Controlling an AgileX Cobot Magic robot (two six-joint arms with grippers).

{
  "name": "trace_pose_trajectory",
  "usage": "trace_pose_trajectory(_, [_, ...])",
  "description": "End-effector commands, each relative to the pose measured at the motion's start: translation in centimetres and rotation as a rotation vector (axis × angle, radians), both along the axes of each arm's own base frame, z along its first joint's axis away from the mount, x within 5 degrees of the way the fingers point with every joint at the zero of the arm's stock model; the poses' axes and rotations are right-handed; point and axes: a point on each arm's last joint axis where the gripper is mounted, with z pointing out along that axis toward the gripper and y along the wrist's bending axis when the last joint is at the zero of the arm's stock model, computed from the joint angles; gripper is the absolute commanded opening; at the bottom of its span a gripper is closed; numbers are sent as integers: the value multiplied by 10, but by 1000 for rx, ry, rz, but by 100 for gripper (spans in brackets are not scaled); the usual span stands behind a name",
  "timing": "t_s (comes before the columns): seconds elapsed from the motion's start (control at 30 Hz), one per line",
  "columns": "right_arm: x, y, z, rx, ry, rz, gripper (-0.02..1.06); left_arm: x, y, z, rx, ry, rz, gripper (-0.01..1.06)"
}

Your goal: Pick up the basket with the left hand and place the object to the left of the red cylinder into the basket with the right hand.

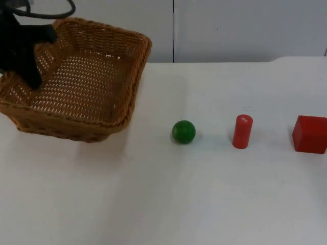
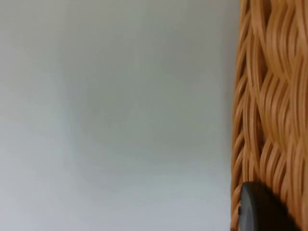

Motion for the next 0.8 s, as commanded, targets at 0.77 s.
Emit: trace_pose_trajectory(0.77, [1,1,2,33,-12,-8,105,-162,-9,5,-105,-77,57,0])
